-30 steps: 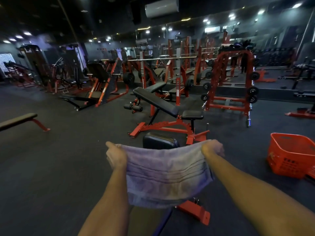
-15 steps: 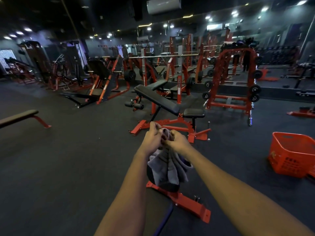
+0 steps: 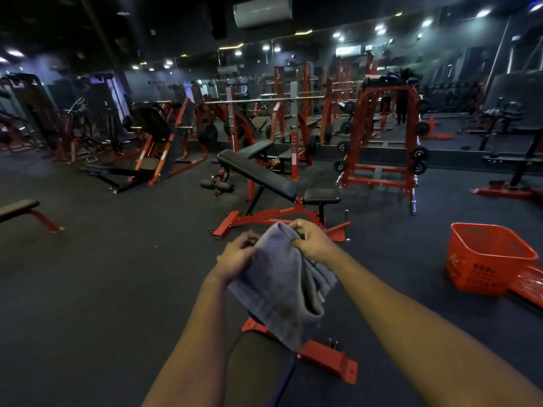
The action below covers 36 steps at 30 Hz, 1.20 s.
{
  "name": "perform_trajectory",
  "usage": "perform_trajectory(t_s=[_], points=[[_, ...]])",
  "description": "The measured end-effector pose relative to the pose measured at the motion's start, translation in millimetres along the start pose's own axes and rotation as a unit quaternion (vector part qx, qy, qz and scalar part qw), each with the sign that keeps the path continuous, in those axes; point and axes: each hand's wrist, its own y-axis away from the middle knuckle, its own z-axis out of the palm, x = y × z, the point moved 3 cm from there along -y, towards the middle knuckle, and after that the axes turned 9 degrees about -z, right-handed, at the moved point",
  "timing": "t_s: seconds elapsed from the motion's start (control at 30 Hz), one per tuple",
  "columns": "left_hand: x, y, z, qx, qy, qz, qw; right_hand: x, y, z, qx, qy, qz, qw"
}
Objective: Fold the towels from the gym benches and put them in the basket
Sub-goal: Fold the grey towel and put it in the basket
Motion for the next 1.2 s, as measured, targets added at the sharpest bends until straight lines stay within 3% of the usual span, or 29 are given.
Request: perform_trajectory(t_s=[0.07,0.1,0.17,0.23,0.3,0.5,0.9,1.2], points=[[-12.0,3.9,11.0,-0.148,-0.047,-0.069,0.985,6.1,2.6,-5.5,0.027,-0.029,0.017,0.999],[-19.1,5.3,14.9,-0.185,-0.096,-0.09,0.974,11.9,4.0,-7.9,0.037,-0.039,0.022,0.998],[-33.9,-4.7,19.7,-0.178,-0.223,-0.1,0.953,28.8,8.6,-18.2,0.067,-0.035,0.05,0.996],[-37.5,-16.8,17.8,-0.105,-0.29,-0.086,0.947,48.4,18.3,-32.4,0.107,-0.016,0.088,0.99],[-25.4,-31.4,24.5,-0.054,-0.272,-0.044,0.96,70.8,31.4,-45.3,0.145,-0.01,0.128,0.981],[30.8,-88.4,108.3,-0.035,-0.226,0.053,0.972,148.5,62.2,-96.7,0.223,-0.023,0.238,0.945],[120.1,-218.3,353.9,-0.081,-0.146,0.114,0.979,306.4,51.8,-322.1,0.294,0.026,0.252,0.922],[195.8,-324.3,554.3,-0.133,-0.148,0.14,0.97,427.6,32.9,-506.3,0.333,0.081,0.258,0.903]])
